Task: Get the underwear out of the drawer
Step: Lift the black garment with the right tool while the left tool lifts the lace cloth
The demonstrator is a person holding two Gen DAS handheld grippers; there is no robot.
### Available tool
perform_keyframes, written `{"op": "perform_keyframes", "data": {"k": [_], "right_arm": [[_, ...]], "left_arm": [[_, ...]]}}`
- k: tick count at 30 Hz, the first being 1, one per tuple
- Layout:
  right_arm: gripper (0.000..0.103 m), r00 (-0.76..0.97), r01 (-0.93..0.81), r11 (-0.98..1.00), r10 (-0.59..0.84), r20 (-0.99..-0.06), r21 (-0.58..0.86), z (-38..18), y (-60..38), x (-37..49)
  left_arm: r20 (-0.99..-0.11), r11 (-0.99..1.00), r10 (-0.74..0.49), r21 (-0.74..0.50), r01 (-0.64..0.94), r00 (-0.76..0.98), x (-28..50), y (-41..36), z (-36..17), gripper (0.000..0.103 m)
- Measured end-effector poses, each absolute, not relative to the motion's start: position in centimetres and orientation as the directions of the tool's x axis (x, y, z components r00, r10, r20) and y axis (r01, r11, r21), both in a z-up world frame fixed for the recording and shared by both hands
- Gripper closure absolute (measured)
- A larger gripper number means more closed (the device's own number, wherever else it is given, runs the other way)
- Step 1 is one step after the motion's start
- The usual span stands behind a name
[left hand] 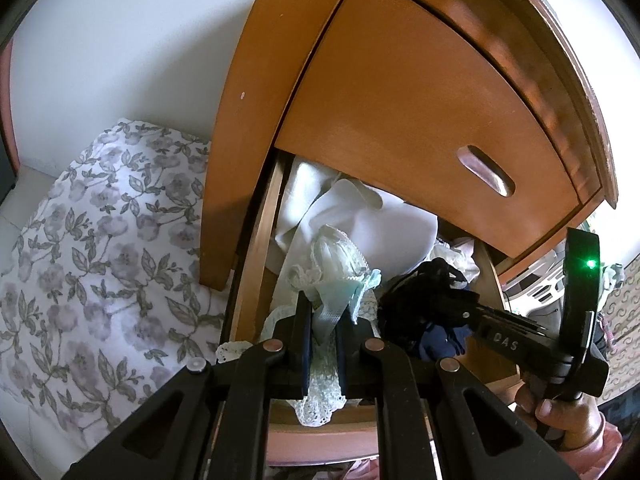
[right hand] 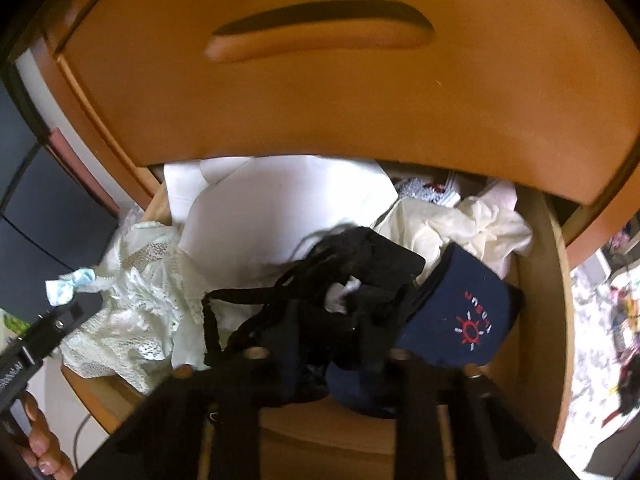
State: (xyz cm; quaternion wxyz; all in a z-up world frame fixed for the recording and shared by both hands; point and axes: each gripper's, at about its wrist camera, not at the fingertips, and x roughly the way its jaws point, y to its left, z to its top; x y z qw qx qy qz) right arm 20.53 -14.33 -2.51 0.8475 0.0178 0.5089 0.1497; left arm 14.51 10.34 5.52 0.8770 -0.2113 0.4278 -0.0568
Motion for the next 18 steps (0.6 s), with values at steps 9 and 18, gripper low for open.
{"op": "perform_keyframes", "data": {"k": [9,18], "right_arm": [[0.098,0.533,-0.201,0.956,0.289,-0.795,0.213,-1.1,-16.9,18.3],[0.099,0.652,-0.178,0.954,0.298,-0.697,0.242,3.4,-19.6,16.0]], "left_arm": [[-0.733,0.906,-0.277,-0.415,-0.085,0.621,14.5,10.2,5.4,0.093],[-0.730,0.907,-0.278,-0.413,-0.078,0.625,14.2,9.7,6.0,0.093]]}}
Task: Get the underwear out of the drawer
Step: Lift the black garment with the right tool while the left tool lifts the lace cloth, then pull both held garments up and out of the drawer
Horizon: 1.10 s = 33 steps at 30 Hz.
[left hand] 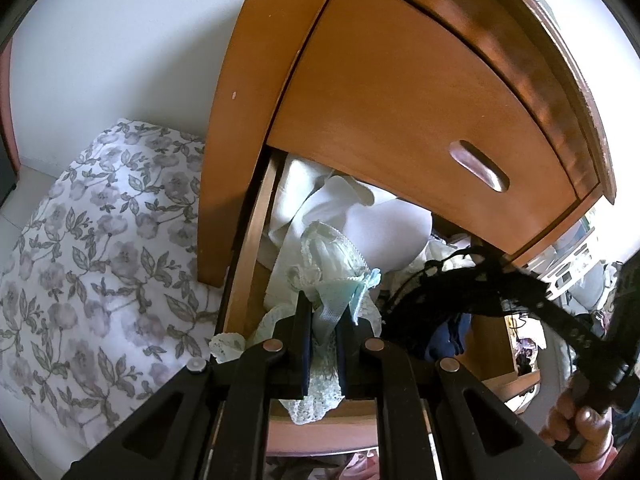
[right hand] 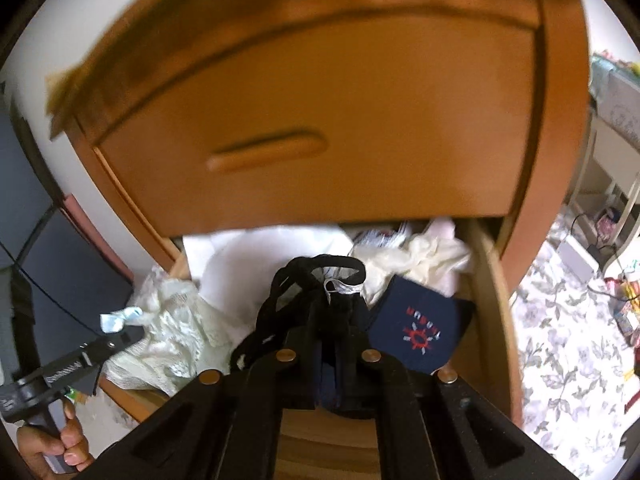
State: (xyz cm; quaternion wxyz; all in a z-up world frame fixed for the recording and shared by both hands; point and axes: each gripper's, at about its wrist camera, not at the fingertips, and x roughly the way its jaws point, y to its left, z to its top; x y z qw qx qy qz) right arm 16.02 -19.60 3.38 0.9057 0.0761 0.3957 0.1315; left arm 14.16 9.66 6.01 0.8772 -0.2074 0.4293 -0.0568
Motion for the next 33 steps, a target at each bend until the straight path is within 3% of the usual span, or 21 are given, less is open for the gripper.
{"op": "perform_keyframes", "data": {"k": [9,21,33], "right_arm": [[0.099,0.739,-0.181,0.956,0.288,-0.609,0.232,7.5,-21.3,13.4],[0.099,0.768,-0.159,0.955,0.278,-0.577,0.250,9.2,-23.0,11.1],[0.099,0.841,-0.200,0.955,0.283,-0.461,0.220,14.1,-23.7,6.8]], "left_arm": [[-0.712,0.910,-0.283,-0.412,-0.056,0.643,13.1,8.8,7.8,0.093],[-0.686,0.909,-0.279,-0.414,-0.044,0.672,11.8,8.4,9.8,0.094],[-0.520,0.912,-0.292,-0.405,0.069,0.803,7.7,7.7,18.1,0.094]]}}
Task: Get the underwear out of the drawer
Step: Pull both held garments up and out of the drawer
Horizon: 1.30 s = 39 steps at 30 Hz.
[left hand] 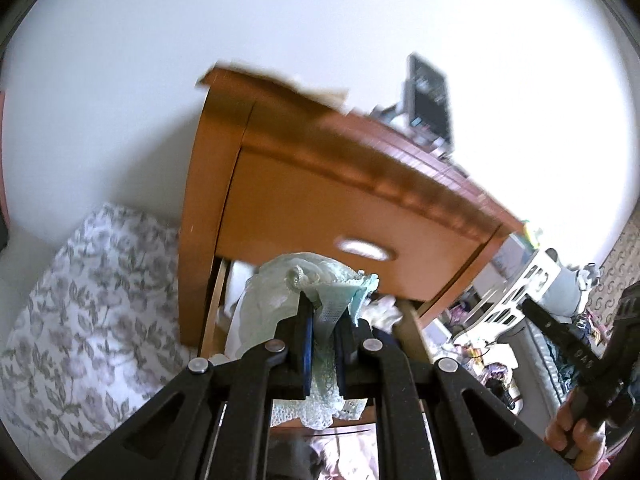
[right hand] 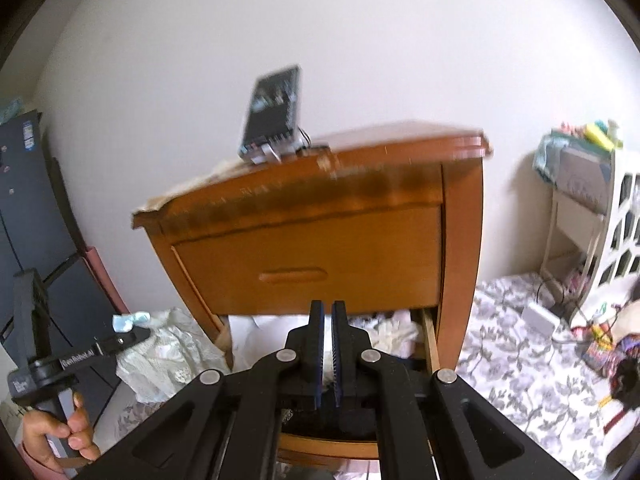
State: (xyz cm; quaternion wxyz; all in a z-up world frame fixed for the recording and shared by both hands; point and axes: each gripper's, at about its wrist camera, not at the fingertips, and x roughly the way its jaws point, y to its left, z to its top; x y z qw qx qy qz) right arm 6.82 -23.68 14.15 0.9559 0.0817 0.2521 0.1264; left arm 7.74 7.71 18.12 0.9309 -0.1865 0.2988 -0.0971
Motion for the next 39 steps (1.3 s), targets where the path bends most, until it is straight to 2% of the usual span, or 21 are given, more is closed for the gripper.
{"op": "perform_keyframes", "data": {"k": [4,9,10,11,13,20,25,27,29,30,32,35,39], "right_arm": [[0.098,0.794,-0.228,0.948,0.313,-0.521,0.222,13.4,-23.3,7.1],[0.094,0.628,-0.224,0.940,0.340,-0.700,0.256,9.2,-21.9,10.9],[0.082,0.596,-0.224,0.938,0.347,-0.724,0.265,8.4,-21.8,11.5],[0.061,0.538,-0.211,0.938,0.345,-0.769,0.274,6.9,-21.5,12.9],[0.041,0.476,-0.194,0.946,0.324,-0.818,0.262,5.1,-21.0,14.1],[0.035,0.242,-0.146,0.947,0.314,-0.918,0.286,-1.2,-19.7,17.6],[0.035,0.186,-0.144,0.966,0.239,-0.953,0.214,-3.4,-19.1,18.7],[0.039,0.183,-0.141,0.969,0.226,-0.957,0.202,-3.9,-19.1,18.9],[0.066,0.183,-0.135,0.970,0.223,-0.957,0.200,-4.1,-19.2,18.9],[0.071,0.186,-0.127,0.970,0.229,-0.956,0.207,-4.2,-19.4,18.9],[0.086,0.207,-0.114,0.969,0.237,-0.949,0.218,-4.3,-20.0,19.1],[0.097,0.251,-0.106,0.965,0.258,-0.933,0.238,-3.7,-21.2,18.8],[0.099,0.331,-0.105,0.952,0.305,-0.893,0.287,-2.0,-22.5,17.6]], "left_arm": [[-0.512,0.910,-0.296,-0.407,0.076,0.806,6.7,7.4,18.9,0.094],[-0.533,0.905,-0.302,-0.421,0.062,0.790,6.4,7.4,18.6,0.094],[-0.534,0.906,-0.301,-0.420,0.061,0.790,6.3,7.3,18.5,0.094],[-0.535,0.906,-0.300,-0.418,0.061,0.790,6.3,7.3,18.5,0.094],[-0.536,0.908,-0.299,-0.415,0.062,0.789,6.4,7.3,18.5,0.094],[-0.558,0.904,-0.299,-0.426,0.042,0.774,7.2,8.0,17.4,0.094],[-0.568,0.902,-0.300,-0.431,0.033,0.767,7.6,8.5,16.6,0.094],[-0.569,0.901,-0.301,-0.433,0.032,0.765,7.8,8.7,16.5,0.094],[-0.572,0.899,-0.305,-0.437,0.032,0.762,8.0,8.7,16.2,0.094],[-0.573,0.898,-0.306,-0.438,0.031,0.760,8.1,8.7,16.1,0.094],[-0.577,0.897,-0.308,-0.442,0.028,0.757,8.2,8.8,15.8,0.094],[-0.584,0.895,-0.306,-0.446,0.018,0.752,8.4,9.0,15.4,0.094],[-0.589,0.892,-0.307,-0.451,0.011,0.748,8.5,9.2,15.0,0.094]]}}
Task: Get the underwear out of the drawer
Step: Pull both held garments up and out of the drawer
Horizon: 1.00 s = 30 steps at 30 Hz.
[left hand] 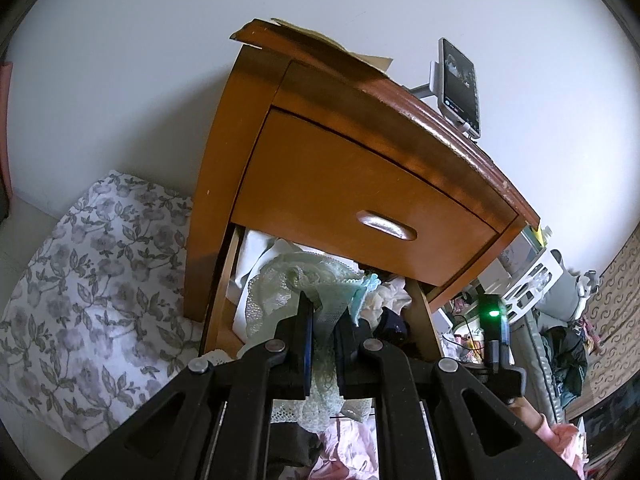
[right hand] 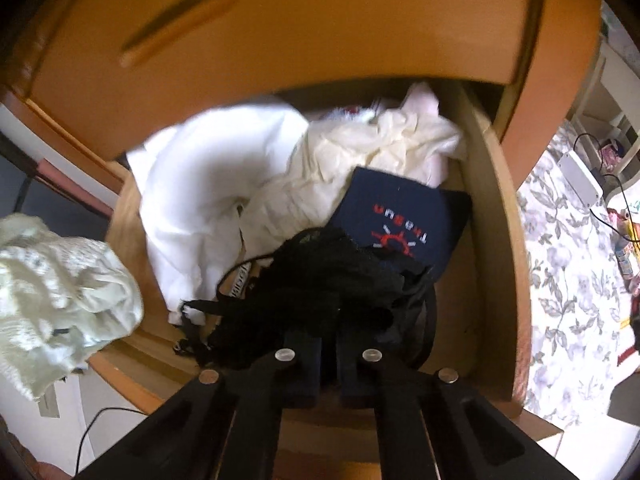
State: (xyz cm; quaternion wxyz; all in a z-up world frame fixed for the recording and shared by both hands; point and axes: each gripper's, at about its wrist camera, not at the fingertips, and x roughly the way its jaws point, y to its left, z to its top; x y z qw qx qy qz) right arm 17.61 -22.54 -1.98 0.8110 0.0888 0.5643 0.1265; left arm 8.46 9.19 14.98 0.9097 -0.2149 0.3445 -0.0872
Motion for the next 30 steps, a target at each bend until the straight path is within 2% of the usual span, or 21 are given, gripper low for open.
{"op": "perform_keyframes", "data": {"k": [8,15,24,30], "right_arm": [[0.099,0.504,-0.128,0.877,0.459,-0.731,0.462,3.6,-25.0,14.6],[0.099,0.622,-0.212,0.831,0.521,-0.584,0.515,8.9,-24.7,12.7],[0.099,0.740,-0.349,0.799,0.556,-0.379,0.490,16.5,-25.3,8.5],[0.099,0.786,-0.390,0.812,0.539,-0.301,0.435,20.6,-25.8,4.5]], "left_arm": [[-0.594,0.890,-0.305,-0.456,0.001,0.744,8.2,9.1,14.9,0.094],[-0.583,0.892,-0.310,-0.451,0.019,0.751,8.2,8.3,15.8,0.094],[-0.471,0.887,-0.340,-0.447,0.112,0.814,5.4,7.5,20.6,0.094],[-0.364,0.876,-0.376,-0.439,0.199,0.852,1.6,6.4,24.7,0.094]]}}
